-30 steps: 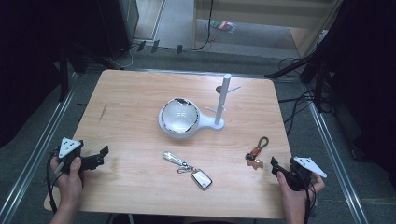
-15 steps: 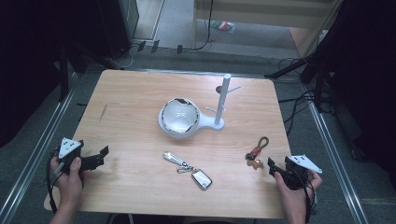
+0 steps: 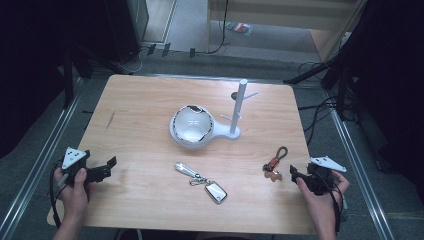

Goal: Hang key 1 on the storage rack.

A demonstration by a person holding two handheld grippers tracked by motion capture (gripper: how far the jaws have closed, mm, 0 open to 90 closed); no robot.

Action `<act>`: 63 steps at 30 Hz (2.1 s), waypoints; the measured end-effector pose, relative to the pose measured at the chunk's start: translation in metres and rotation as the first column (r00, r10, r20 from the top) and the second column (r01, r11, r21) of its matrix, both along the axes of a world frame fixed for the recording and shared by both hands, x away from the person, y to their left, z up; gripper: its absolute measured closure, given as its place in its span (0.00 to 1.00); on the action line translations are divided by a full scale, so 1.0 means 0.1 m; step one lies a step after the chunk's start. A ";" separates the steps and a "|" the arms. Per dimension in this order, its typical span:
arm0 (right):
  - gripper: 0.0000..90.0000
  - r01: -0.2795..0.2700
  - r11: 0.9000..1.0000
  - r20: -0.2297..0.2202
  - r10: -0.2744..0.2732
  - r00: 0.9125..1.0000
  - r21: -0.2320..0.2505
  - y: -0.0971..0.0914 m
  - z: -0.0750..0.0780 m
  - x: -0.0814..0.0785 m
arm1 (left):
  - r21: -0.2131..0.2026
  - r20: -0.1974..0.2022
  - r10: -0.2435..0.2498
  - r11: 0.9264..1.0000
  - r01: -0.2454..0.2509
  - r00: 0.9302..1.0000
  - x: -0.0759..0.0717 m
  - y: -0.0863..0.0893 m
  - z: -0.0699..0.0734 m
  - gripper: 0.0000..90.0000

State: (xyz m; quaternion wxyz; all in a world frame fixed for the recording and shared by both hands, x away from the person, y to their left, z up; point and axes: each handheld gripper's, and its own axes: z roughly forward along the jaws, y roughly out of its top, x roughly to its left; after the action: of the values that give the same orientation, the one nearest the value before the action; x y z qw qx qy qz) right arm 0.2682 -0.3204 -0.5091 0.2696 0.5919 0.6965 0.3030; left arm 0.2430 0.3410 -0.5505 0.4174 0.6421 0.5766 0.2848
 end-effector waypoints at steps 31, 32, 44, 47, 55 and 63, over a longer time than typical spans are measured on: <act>0.36 -0.129 0.984 -0.397 0.069 0.915 -0.126 0.26 0.11 0.58 | -0.015 -0.006 -0.005 1.000 0.005 1.000 0.01 0.02 0.00 0.00; 0.37 -0.128 0.985 -0.411 0.069 0.909 -0.116 0.27 0.11 0.59 | -0.014 -0.006 -0.005 1.000 0.005 1.000 0.01 0.02 0.00 0.00; 0.34 -0.118 0.989 -0.533 0.055 0.844 -0.085 0.40 0.18 0.77 | -0.016 -0.004 0.004 1.000 -0.004 1.000 0.01 0.02 0.00 0.00; 0.36 -0.102 0.992 -0.552 0.042 0.833 -0.079 0.44 0.18 0.80 | -0.017 -0.005 0.004 1.000 -0.004 1.000 0.01 0.02 0.00 0.00; 0.41 -0.009 0.998 -0.583 -0.030 0.812 -0.065 0.49 0.18 0.90 | -0.018 -0.006 0.004 1.000 -0.004 1.000 0.01 0.02 0.00 0.00; 0.42 0.033 0.998 -0.600 -0.054 0.798 -0.046 0.57 0.20 0.97 | -0.017 -0.006 0.005 1.000 -0.005 1.000 0.01 0.02 0.00 0.00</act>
State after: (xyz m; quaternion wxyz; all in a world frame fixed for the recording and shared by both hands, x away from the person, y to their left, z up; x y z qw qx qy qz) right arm 0.3656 -0.2633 -0.4896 0.0516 0.6687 0.7372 0.0818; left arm 0.2439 0.3430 -0.5508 0.4204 0.6379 0.5819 0.2789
